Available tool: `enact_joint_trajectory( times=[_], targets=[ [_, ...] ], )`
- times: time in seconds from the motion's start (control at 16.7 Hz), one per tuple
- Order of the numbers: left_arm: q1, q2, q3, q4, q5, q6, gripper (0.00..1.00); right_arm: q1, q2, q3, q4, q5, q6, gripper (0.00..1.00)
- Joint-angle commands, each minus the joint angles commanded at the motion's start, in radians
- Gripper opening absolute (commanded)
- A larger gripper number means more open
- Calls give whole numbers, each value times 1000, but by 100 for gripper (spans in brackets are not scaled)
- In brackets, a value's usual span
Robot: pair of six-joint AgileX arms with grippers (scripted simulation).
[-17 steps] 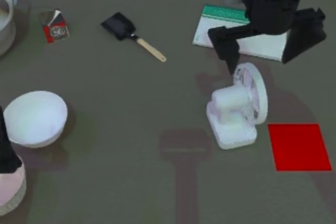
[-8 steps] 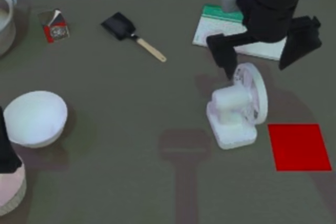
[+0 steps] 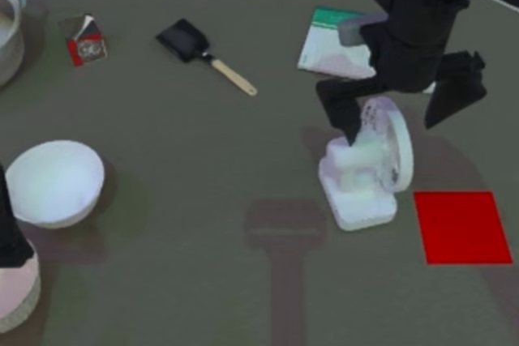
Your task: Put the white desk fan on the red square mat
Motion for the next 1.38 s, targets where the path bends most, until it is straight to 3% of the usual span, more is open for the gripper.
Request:
enact_joint_trajectory(
  times=[0.06, 0.84, 1.38],
  targets=[
    [0, 0, 0, 0, 0, 0, 100, 0, 0, 0, 0, 0, 0, 100],
    [0, 0, 0, 0, 0, 0, 100, 0, 0, 0, 0, 0, 0, 2],
    [0, 0, 0, 0, 0, 0, 100, -2, -7, 1, 0, 1, 0, 0]
  ],
)
